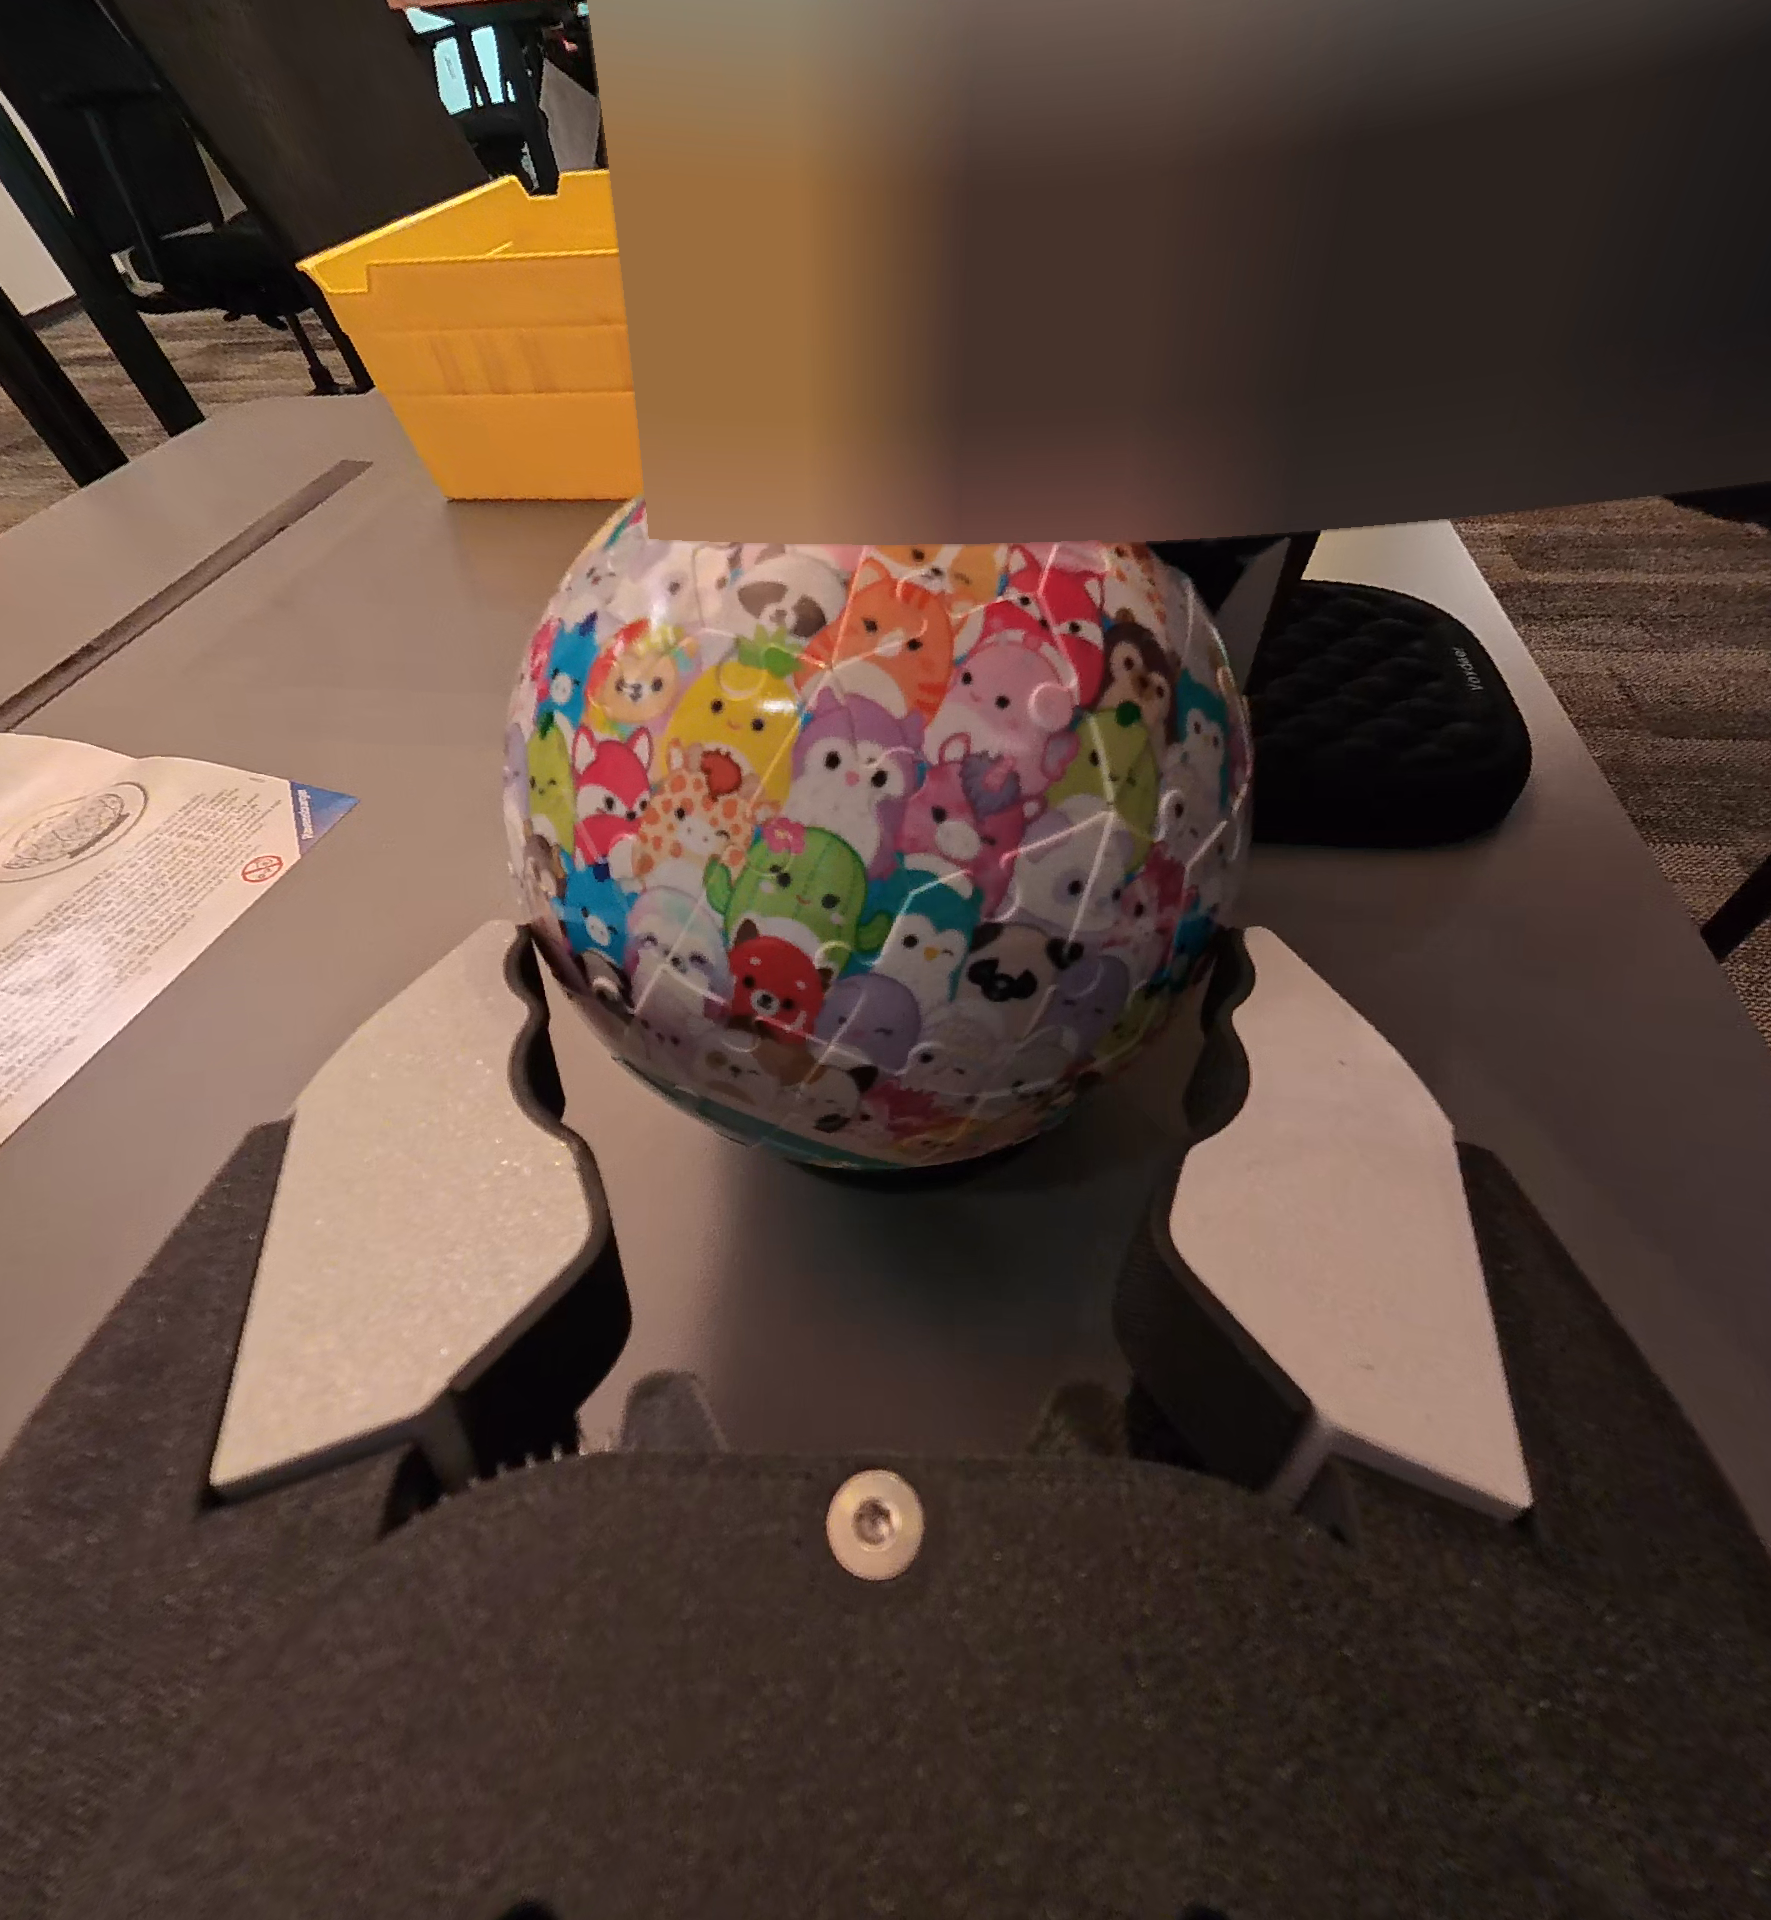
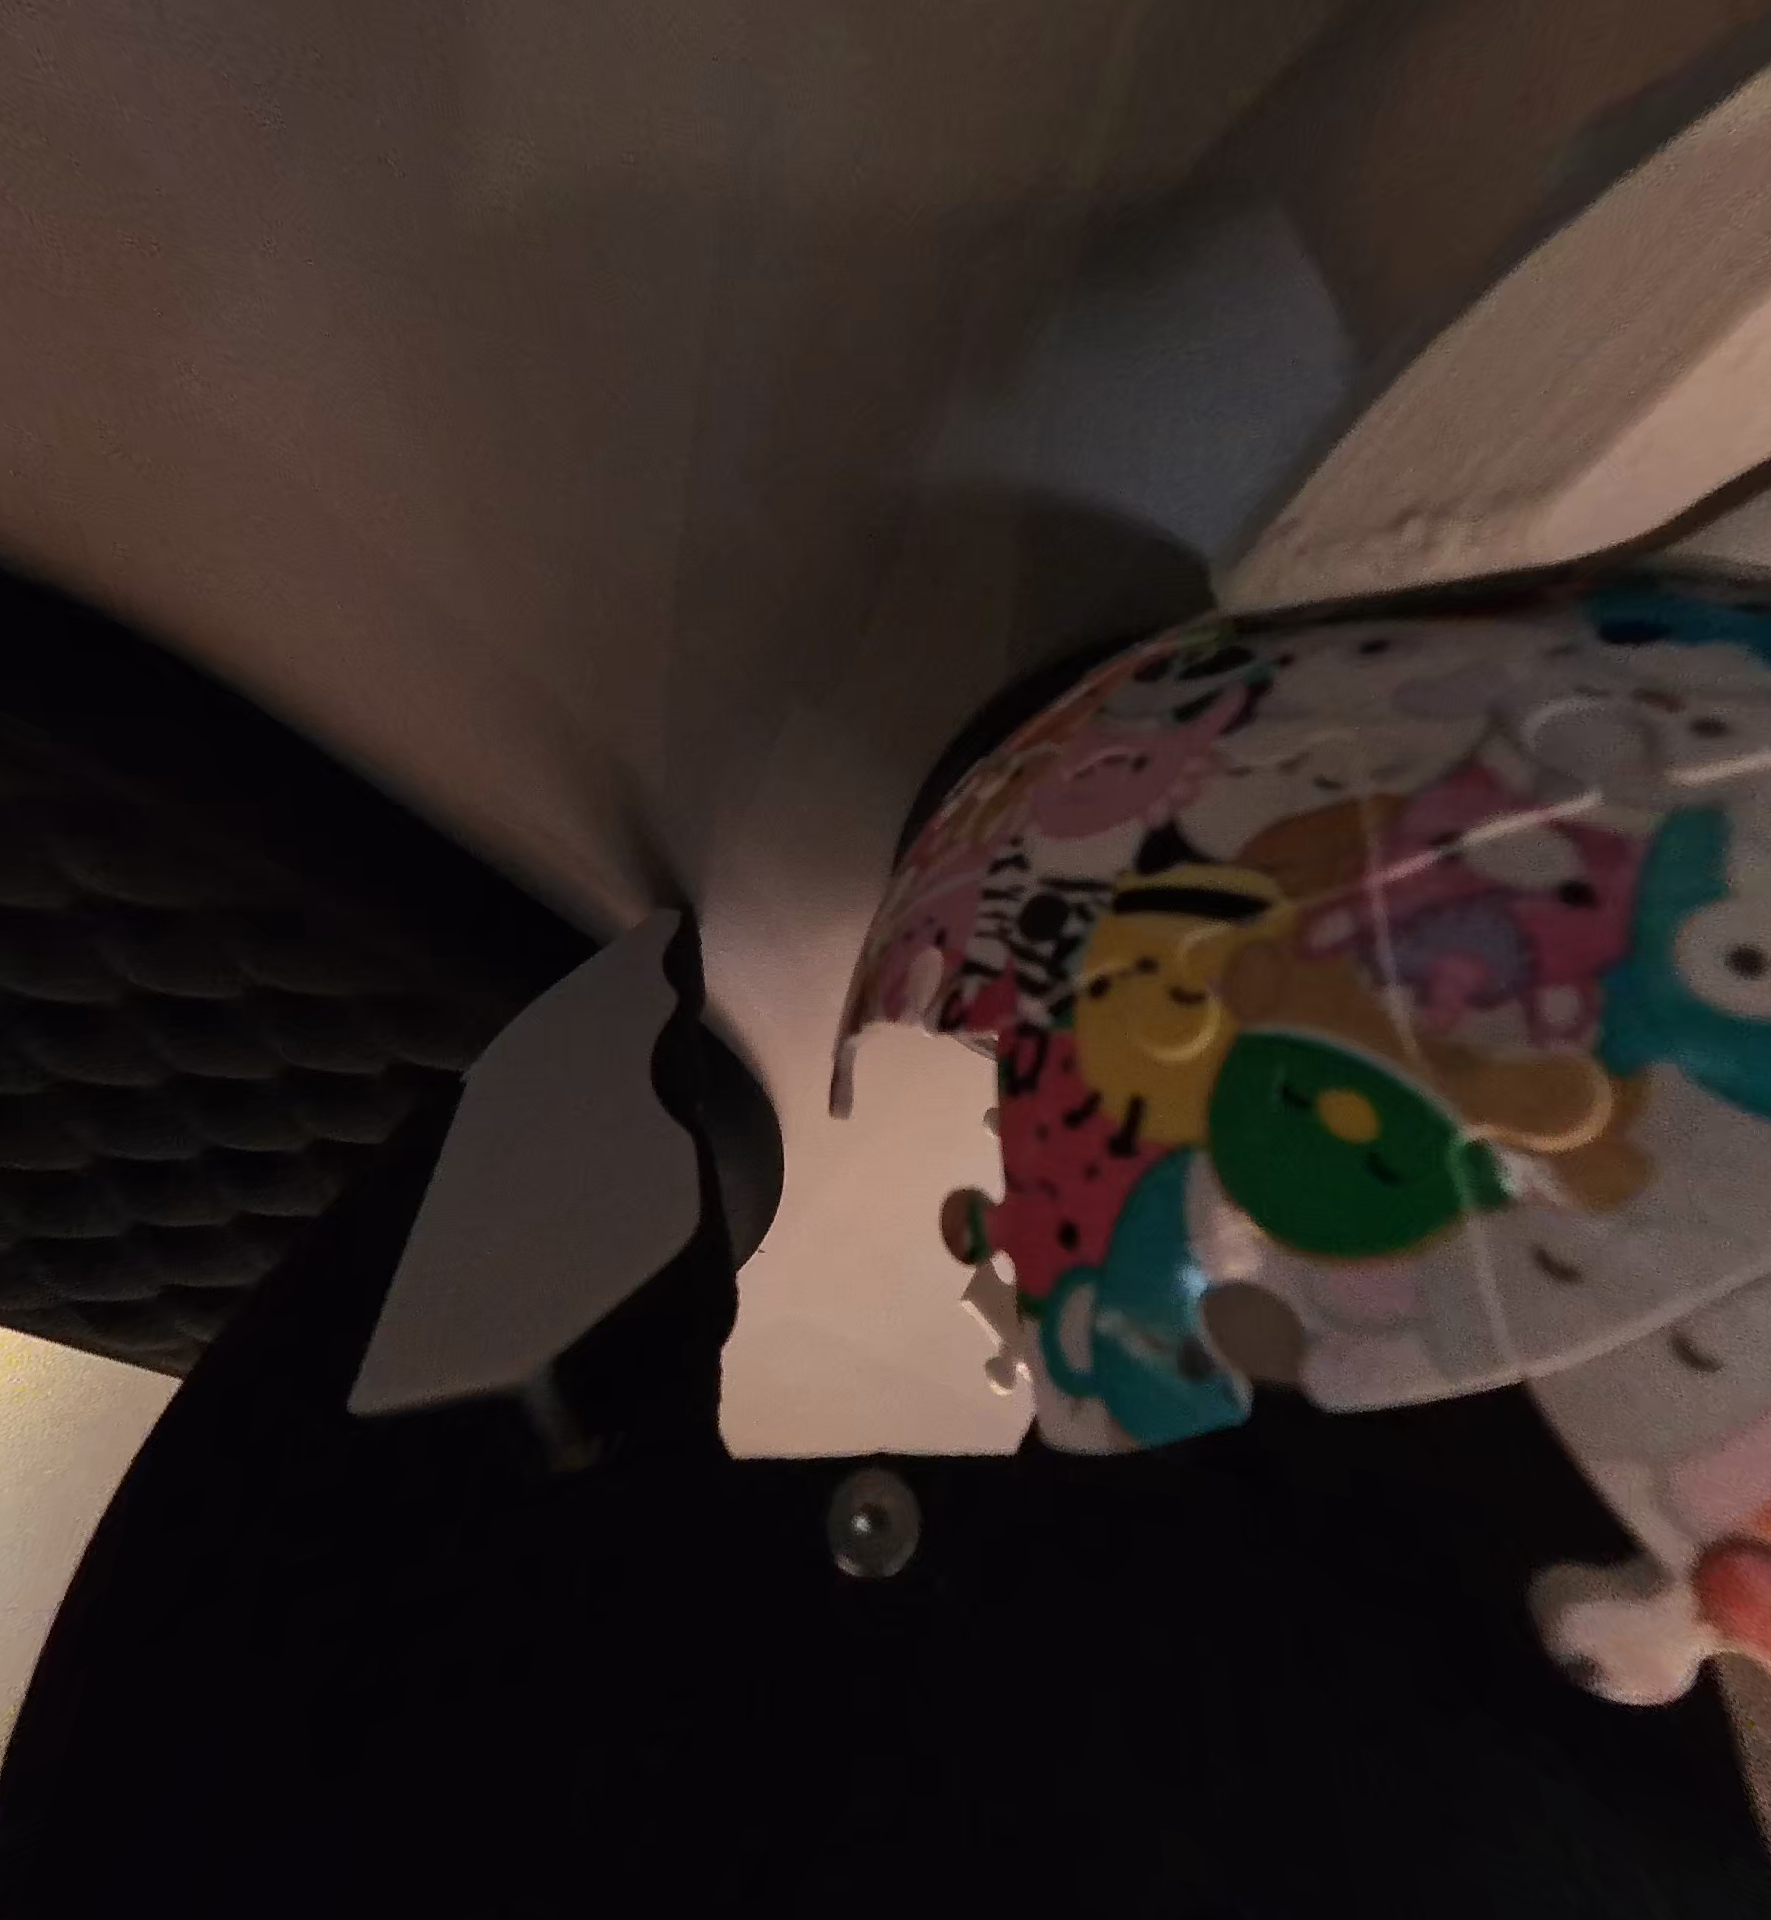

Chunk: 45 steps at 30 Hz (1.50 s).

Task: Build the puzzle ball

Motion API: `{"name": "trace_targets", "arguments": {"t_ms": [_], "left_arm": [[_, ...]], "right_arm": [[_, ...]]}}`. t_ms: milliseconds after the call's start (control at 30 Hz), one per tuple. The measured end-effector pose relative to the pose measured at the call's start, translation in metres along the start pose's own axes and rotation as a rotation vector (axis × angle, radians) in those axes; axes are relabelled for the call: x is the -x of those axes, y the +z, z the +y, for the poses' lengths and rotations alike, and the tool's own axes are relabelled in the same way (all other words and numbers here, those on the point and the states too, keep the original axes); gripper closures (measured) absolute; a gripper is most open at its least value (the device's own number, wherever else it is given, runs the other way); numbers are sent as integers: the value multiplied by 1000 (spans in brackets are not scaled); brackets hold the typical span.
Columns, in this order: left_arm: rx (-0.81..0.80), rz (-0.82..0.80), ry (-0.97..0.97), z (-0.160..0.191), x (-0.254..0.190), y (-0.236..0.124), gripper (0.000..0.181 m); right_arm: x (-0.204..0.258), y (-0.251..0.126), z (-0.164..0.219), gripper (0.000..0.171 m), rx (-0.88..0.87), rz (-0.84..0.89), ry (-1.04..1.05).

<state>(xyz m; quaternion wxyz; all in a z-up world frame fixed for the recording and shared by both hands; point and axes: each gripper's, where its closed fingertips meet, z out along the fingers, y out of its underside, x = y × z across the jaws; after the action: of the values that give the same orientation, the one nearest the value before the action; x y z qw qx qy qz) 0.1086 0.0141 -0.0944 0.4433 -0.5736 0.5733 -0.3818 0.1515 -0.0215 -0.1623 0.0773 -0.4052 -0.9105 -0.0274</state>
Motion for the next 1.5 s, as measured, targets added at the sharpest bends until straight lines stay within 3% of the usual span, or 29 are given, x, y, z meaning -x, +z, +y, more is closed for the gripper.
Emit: {"name": "trace_targets", "arguments": {"t_ms": [33, 233, 933, 1500], "left_arm": [[0, -1, 0, 0, 0, 0, 63], [1, -1, 1, 0, 0, 1, 63], [-2, 0, 6, -1, -1, 2, 64], [-9, 0, 5, -3, -1, 1, 66]], "right_arm": [[0, 0, 0, 104, 1, 1, 1], [3, -3, 4, 109, 22, 13, -10], [-4, -17, 14, 157, 50, 160, -42], [-1, -24, 21, 160, 87, 162, -27]]}}
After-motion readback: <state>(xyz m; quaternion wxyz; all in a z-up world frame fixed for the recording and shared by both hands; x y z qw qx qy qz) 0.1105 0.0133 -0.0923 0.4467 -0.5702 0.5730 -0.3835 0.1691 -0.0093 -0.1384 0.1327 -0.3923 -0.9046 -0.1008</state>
